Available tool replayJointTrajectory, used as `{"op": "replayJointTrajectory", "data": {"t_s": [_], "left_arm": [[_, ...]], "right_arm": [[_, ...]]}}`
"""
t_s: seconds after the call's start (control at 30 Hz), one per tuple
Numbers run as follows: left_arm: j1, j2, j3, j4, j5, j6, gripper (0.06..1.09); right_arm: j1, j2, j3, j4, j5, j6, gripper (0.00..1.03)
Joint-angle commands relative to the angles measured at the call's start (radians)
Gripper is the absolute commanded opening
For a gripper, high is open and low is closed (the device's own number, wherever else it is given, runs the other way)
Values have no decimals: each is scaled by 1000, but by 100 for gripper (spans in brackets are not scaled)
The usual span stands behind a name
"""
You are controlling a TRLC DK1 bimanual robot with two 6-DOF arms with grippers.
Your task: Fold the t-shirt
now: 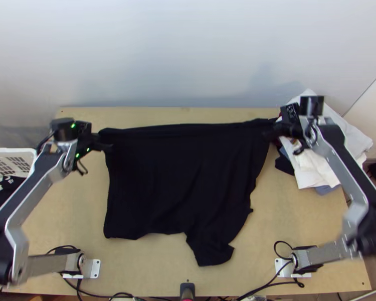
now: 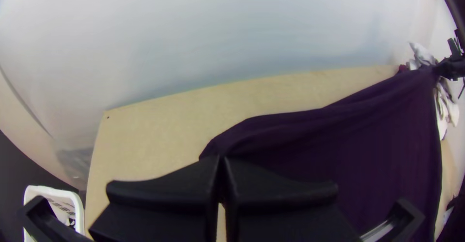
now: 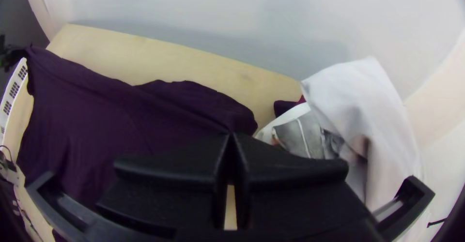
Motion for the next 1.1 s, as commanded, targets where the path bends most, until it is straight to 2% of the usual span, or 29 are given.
{"op": "replayJointTrajectory", "data": {"t_s": [0.0,0.07,0.17,0.23,0.3,0.33,0.43,0.5,0.6,0.73,0.83,1.07], "left_arm": [[-14,237,123,13,-65,27,10],[-3,272,152,14,-82,27,10],[11,341,221,-24,-102,28,10],[-7,374,242,-72,-102,61,10],[-40,377,232,-84,-102,99,10],[-50,374,229,-84,-102,102,10],[-40,383,247,-73,-105,80,10],[-9,417,292,-79,-149,38,10],[12,450,345,-127,-155,31,10],[-17,481,331,-171,-154,125,10],[-12,493,325,-185,-154,131,10],[-21,484,331,-317,-145,202,10]], "right_arm": [[6,221,141,-12,11,-50,3],[35,219,152,2,13,-68,3],[38,296,245,28,17,-13,3],[81,365,313,-53,17,-22,3],[141,403,356,-156,19,-76,3],[162,405,354,-162,19,-94,3],[176,411,354,-99,31,-64,3],[168,413,356,-27,47,-14,3],[191,434,393,-13,47,2,3],[222,503,449,-91,57,-8,3],[206,528,454,-104,57,33,3],[234,486,449,-248,57,32,3]]}}
